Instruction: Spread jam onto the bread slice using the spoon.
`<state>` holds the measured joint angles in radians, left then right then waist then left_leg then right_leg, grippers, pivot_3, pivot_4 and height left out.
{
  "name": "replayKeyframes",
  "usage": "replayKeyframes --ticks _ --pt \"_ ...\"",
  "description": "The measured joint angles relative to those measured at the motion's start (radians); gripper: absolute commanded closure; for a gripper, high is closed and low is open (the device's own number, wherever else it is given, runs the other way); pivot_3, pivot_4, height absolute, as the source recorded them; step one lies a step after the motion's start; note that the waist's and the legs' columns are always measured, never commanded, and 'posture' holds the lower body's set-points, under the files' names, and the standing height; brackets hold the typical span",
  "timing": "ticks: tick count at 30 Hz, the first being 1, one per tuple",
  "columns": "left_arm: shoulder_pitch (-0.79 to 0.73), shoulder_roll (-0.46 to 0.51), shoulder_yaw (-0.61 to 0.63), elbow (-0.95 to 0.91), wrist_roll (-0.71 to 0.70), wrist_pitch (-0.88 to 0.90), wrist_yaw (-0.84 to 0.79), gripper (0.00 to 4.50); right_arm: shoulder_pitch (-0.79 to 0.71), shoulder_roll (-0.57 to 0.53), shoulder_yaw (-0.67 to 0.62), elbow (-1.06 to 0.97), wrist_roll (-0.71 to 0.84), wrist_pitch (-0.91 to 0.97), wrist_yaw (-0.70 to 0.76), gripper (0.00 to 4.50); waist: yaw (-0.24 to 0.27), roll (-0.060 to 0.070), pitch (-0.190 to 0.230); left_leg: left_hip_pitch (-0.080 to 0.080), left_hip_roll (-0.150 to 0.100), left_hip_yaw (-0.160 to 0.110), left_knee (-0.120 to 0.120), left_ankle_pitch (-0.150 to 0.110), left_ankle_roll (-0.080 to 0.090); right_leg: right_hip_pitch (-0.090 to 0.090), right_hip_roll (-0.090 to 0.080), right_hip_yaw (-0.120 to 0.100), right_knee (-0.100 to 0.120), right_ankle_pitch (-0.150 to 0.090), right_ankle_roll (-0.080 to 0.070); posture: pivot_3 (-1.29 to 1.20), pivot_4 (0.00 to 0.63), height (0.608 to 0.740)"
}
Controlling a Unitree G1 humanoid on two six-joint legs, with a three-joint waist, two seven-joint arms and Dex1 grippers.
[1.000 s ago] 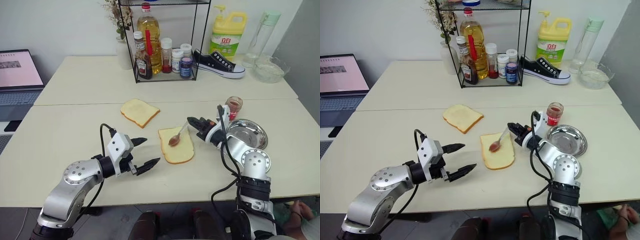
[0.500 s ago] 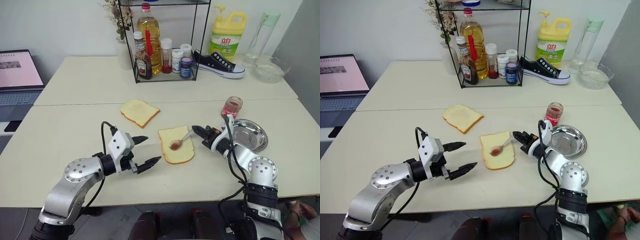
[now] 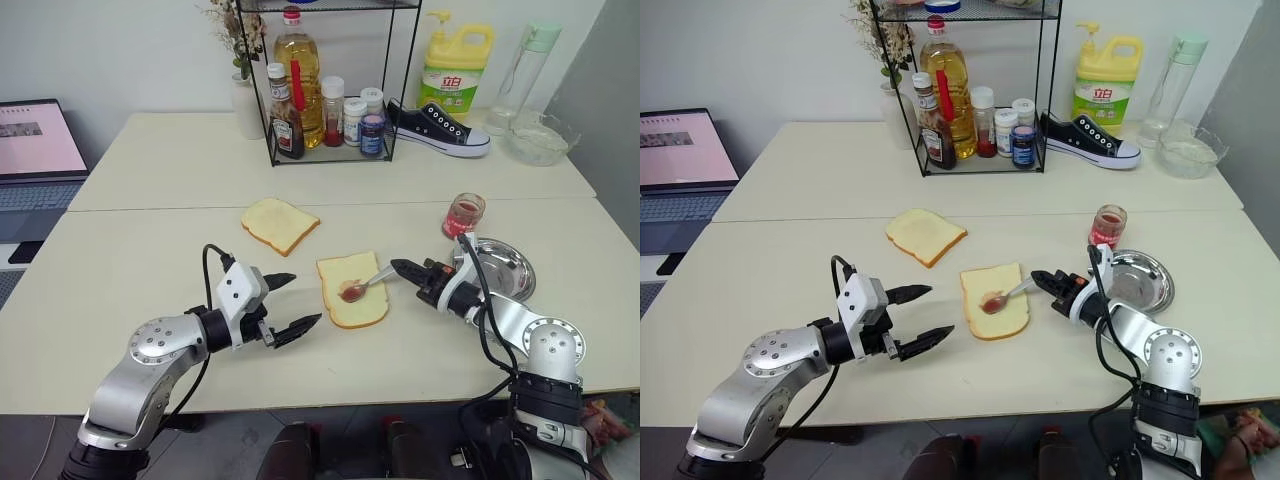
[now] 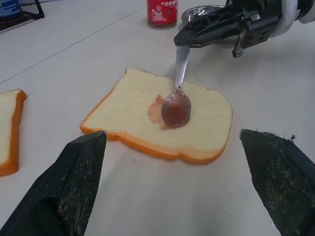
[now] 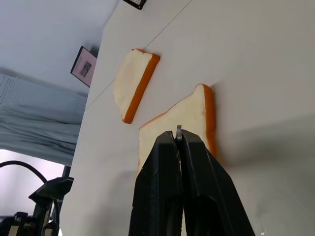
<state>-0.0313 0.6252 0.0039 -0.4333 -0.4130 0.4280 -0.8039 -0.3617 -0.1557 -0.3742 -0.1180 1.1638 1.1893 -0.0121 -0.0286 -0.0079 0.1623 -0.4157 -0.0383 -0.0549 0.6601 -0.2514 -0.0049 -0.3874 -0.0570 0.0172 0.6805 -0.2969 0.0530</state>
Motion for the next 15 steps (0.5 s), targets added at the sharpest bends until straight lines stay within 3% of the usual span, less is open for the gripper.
replayKeyframes --ticks 15 --pt "0.021 0.000 0.000 -0.002 0.000 0.000 0.009 0.00 0.009 0.008 -0.042 0.060 0.177 -0.007 -0.092 4.45 -0.001 0.000 0.000 0.000 0.000 0.000 0.000 0.000 0.000 0.000 0.000 0.000 0.000 0.000 0.000 0.00 0.150 0.740"
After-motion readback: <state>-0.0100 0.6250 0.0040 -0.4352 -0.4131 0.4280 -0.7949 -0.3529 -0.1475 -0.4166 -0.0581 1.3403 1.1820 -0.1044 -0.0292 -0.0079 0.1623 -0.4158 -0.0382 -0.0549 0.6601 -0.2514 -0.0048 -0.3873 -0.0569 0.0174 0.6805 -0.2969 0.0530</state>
